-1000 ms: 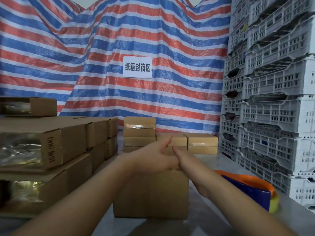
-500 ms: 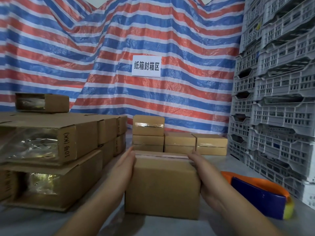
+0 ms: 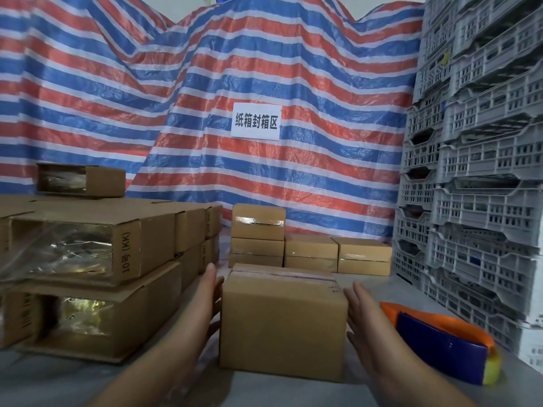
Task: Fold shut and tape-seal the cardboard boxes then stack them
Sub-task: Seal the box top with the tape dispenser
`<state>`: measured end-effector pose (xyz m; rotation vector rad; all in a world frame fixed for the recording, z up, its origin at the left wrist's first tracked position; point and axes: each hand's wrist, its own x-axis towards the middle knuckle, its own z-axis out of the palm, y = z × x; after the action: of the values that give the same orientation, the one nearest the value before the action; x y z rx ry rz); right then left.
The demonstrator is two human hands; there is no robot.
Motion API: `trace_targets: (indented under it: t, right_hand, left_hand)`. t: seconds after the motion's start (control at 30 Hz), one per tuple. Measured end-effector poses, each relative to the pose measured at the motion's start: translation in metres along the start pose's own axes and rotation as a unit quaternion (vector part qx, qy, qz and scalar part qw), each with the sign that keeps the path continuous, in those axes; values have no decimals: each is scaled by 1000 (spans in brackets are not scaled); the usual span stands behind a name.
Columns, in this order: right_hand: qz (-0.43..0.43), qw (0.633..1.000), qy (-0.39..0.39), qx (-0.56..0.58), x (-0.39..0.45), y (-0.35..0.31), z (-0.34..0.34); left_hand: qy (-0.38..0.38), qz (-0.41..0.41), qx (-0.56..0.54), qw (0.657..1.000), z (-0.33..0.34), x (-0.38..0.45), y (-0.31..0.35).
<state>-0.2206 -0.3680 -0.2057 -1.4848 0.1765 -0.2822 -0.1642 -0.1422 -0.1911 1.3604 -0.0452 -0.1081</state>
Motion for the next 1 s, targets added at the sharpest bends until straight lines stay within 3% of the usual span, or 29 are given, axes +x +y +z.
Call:
trace_targets:
  t: [0.13, 0.2, 0.33, 0.5, 0.73, 0.87, 1.0]
  right_hand:
    - [29, 999, -9, 24, 11, -3, 5]
    - [38, 999, -10, -18, 9, -6, 11]
    - [115, 993, 20, 3, 15, -13, 21]
    - [54, 997, 14, -57, 20, -32, 27]
    - [24, 990, -50, -131, 37, -59, -6]
    - [54, 984, -21, -168, 59, -68, -16]
    - [122, 964, 9, -238, 85, -60, -15]
  left_hand:
    - [-19, -8, 3, 1000, 2, -8, 3]
    - [2, -32, 18, 999, 5, -9, 6]
    - [-1, -48, 6, 999, 9, -7, 15]
    - [19, -19, 58, 998, 10, 5, 21]
    - [-129, 15, 91, 987, -2, 27, 34]
    - [-95, 23, 133, 986, 12, 45, 39]
    - [-15, -29, 160, 987, 40, 66, 34]
